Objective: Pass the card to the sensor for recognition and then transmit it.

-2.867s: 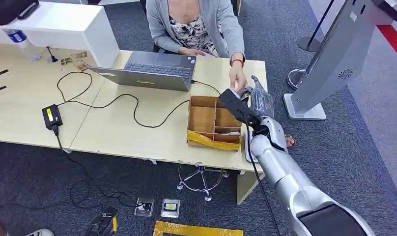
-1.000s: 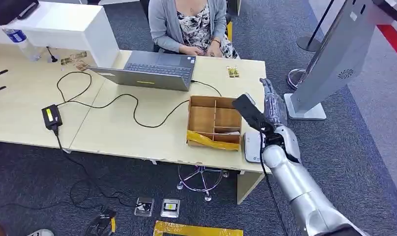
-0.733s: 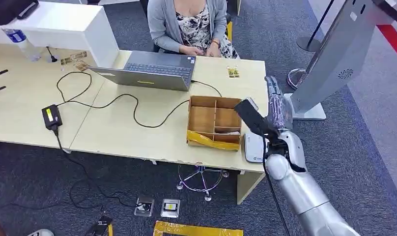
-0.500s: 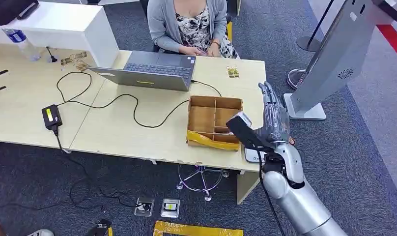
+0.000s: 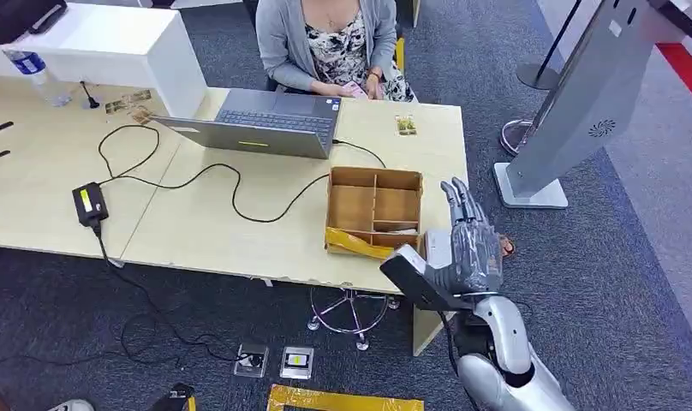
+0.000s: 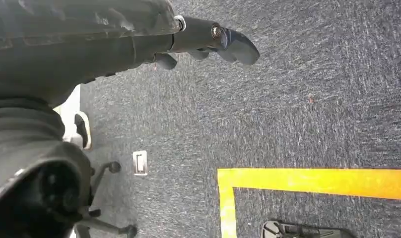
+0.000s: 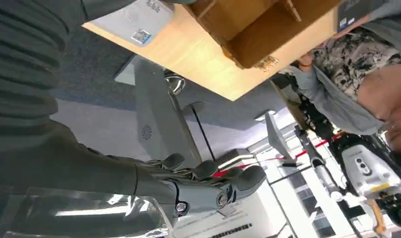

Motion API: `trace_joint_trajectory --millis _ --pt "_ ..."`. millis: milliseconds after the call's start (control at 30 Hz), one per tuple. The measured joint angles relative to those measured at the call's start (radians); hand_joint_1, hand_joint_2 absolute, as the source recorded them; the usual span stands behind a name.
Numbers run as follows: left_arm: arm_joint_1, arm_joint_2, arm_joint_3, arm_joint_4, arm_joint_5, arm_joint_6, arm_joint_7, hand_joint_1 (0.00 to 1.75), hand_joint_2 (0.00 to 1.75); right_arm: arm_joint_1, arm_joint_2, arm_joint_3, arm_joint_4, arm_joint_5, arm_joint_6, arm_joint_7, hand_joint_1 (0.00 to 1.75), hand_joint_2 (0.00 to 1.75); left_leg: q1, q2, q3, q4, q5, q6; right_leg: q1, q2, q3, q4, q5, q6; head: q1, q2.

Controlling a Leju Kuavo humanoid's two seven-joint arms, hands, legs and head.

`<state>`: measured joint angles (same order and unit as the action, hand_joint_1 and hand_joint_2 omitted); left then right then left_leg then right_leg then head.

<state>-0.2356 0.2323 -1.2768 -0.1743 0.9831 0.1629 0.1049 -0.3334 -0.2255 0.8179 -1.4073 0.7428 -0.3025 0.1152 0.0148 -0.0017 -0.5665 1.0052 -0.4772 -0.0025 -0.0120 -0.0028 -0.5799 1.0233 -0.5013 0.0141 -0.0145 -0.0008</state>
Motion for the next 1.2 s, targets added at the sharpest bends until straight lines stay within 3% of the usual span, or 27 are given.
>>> trace_joint_trajectory --millis 333,700,900,1200 --pt "-0.009 -0.006 0.000 0.000 -0.010 -0.012 0.006 0.00 0.00 0.062 0.098 0.067 -0.003 0.162 0.080 0.109 0.00 1.75 0.001 0.000 0.000 0.000 0.000 0.000 0.001 0.000 0.000 0.000 -0.001 -0.001 0.000 0.000" --pt "-0.022 -0.015 -0.010 0.000 -0.019 -0.027 0.018 0.00 0.00 0.045 0.192 0.084 0.123 0.259 0.082 0.080 0.00 1.75 0.001 0.000 0.000 0.000 -0.001 -0.001 0.001 0.000 0.000 0.000 -0.001 -0.001 0.000 0.000" --pt "-0.036 -0.020 -0.018 0.000 -0.031 -0.048 0.018 0.00 0.00 0.009 0.207 0.057 0.193 0.335 0.024 0.015 0.00 1.75 0.001 0.000 0.000 0.000 -0.001 -0.001 0.001 0.000 0.000 0.000 -0.001 -0.001 0.000 0.000" --pt "-0.051 -0.025 -0.035 0.000 -0.035 -0.060 0.016 0.00 0.00 -0.003 0.241 0.028 0.253 0.343 0.055 -0.014 0.00 1.75 0.001 0.000 0.000 0.000 -0.001 -0.001 0.001 0.000 0.000 0.000 -0.001 -0.001 0.000 0.000"
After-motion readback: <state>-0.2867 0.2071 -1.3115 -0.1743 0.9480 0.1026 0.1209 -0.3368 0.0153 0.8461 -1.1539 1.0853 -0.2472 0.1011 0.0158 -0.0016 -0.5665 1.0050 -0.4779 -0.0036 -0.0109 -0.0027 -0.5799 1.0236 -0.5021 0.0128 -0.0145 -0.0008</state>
